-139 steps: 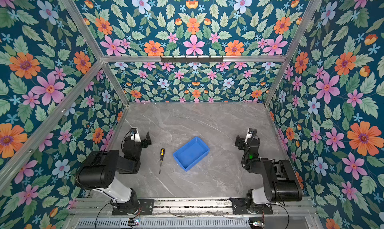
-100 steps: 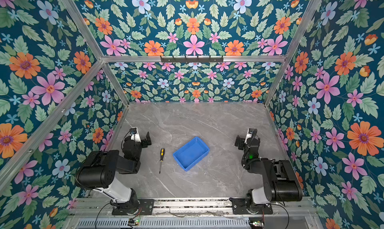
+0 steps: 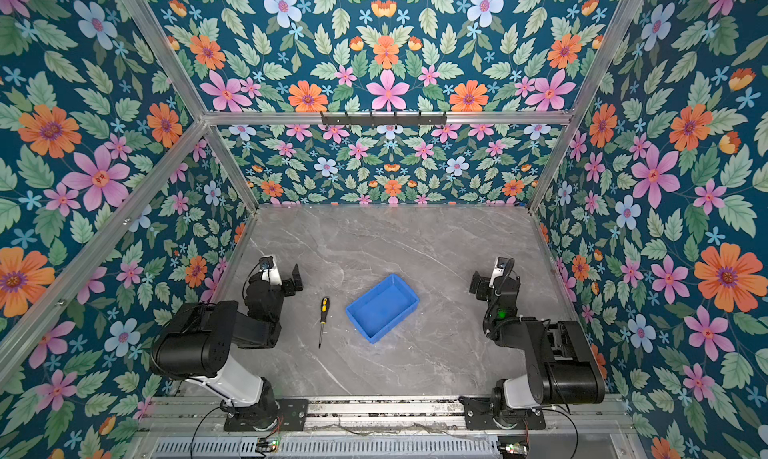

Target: Put the screwdriver in the bin

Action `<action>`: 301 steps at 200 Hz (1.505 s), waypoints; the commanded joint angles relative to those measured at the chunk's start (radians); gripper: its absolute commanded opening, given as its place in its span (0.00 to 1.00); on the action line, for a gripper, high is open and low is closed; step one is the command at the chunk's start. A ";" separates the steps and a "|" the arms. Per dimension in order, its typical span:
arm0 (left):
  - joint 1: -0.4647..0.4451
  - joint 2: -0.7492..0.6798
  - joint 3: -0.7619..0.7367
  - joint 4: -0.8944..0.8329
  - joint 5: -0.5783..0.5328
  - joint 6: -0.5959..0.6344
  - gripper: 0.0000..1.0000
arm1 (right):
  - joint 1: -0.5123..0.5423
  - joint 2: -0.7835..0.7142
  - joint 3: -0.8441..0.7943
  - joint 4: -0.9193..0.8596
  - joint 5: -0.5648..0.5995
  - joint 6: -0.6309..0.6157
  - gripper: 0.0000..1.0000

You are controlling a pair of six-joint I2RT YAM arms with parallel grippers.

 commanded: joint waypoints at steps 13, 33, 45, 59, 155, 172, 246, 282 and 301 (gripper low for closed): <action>0.001 -0.003 -0.001 0.014 -0.001 -0.006 1.00 | 0.001 0.000 0.000 0.051 0.011 -0.015 0.99; 0.001 -0.005 -0.004 0.020 -0.007 -0.009 1.00 | 0.001 -0.001 -0.006 0.058 0.012 -0.017 0.99; 0.001 -0.022 -0.008 0.015 -0.010 -0.011 1.00 | 0.000 -0.013 -0.009 0.054 0.006 -0.020 0.99; 0.001 -0.059 -0.008 -0.020 -0.012 -0.011 1.00 | 0.000 -0.039 -0.010 0.035 0.005 -0.020 0.99; -0.084 -0.416 0.150 -0.742 -0.068 -0.140 1.00 | 0.082 -0.333 0.096 -0.360 -0.139 -0.144 0.99; -0.118 -0.460 0.187 -0.864 -0.111 -0.185 1.00 | 0.121 -0.400 0.138 -0.457 -0.165 -0.163 0.99; -0.323 -0.552 0.328 -1.327 -0.188 -0.291 1.00 | 0.339 -0.539 0.247 -0.696 -0.340 -0.278 0.99; -0.353 -0.505 0.382 -1.480 -0.121 -0.368 1.00 | 0.529 -0.526 0.297 -0.833 -0.409 -0.422 0.99; -0.370 -0.450 0.408 -1.528 -0.091 -0.392 1.00 | 0.612 -0.502 0.310 -0.858 -0.427 -0.450 0.99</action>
